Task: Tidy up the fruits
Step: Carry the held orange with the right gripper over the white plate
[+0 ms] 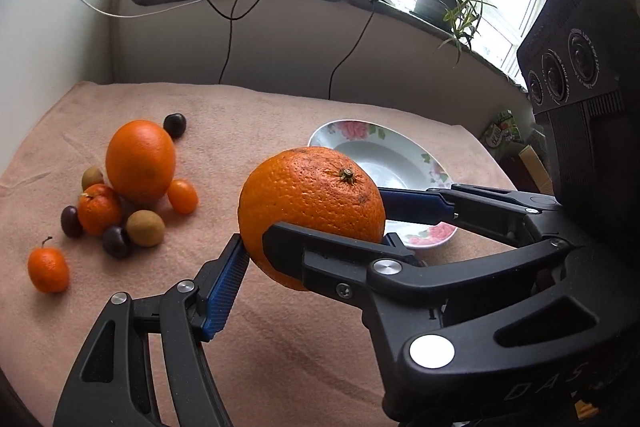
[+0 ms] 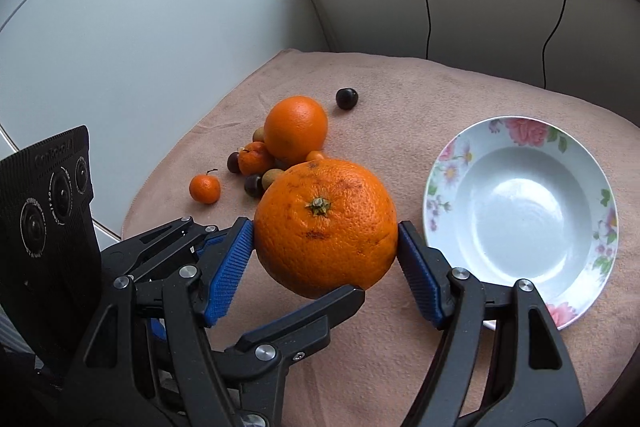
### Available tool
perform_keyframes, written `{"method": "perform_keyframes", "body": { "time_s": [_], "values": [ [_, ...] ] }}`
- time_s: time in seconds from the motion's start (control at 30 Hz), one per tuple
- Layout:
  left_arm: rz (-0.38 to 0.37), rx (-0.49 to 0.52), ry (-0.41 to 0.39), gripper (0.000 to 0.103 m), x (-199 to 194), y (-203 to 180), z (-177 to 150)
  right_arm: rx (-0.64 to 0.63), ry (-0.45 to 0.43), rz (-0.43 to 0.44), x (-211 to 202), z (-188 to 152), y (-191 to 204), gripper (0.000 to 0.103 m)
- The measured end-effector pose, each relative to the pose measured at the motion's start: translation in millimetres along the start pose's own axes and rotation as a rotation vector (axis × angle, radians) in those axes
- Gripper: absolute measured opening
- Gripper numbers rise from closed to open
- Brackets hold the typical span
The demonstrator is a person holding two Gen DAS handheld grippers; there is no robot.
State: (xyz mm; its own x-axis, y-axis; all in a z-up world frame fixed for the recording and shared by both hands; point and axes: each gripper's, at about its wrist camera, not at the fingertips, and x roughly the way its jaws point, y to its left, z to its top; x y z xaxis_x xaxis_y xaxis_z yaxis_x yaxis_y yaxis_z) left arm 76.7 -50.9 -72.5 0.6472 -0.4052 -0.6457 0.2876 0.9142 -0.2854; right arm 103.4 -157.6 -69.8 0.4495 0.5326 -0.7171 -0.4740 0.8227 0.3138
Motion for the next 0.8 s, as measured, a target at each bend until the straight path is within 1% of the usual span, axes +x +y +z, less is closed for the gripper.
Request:
{"method": "perform_keyframes", "body": {
  "time_s": [0.17, 0.33, 0.57, 0.8],
  "values": [
    [-0.033, 0.038, 0.005, 0.068, 17.6, -18.1, 13.3, 0.027, -0.026, -0.043, -10.8, 2.6, -25.3, 0.075],
    [-0.069, 0.055, 0.018, 0.068, 38.0, -30.6, 23.6, 0.036, -0.042, -0.095, -15.3, 5.1, -47.2, 0.075],
    [-0.100, 0.070, 0.049, 0.068, 67.2, -39.6, 35.6, 0.060, -0.039, -0.138, -9.2, 10.1, -78.0, 0.075],
    [-0.118, 0.103, 0.081, 0.068, 84.7, -54.6, 40.2, 0.080, -0.025, -0.167, -10.0, 7.1, -101.6, 0.075]
  ]
}}
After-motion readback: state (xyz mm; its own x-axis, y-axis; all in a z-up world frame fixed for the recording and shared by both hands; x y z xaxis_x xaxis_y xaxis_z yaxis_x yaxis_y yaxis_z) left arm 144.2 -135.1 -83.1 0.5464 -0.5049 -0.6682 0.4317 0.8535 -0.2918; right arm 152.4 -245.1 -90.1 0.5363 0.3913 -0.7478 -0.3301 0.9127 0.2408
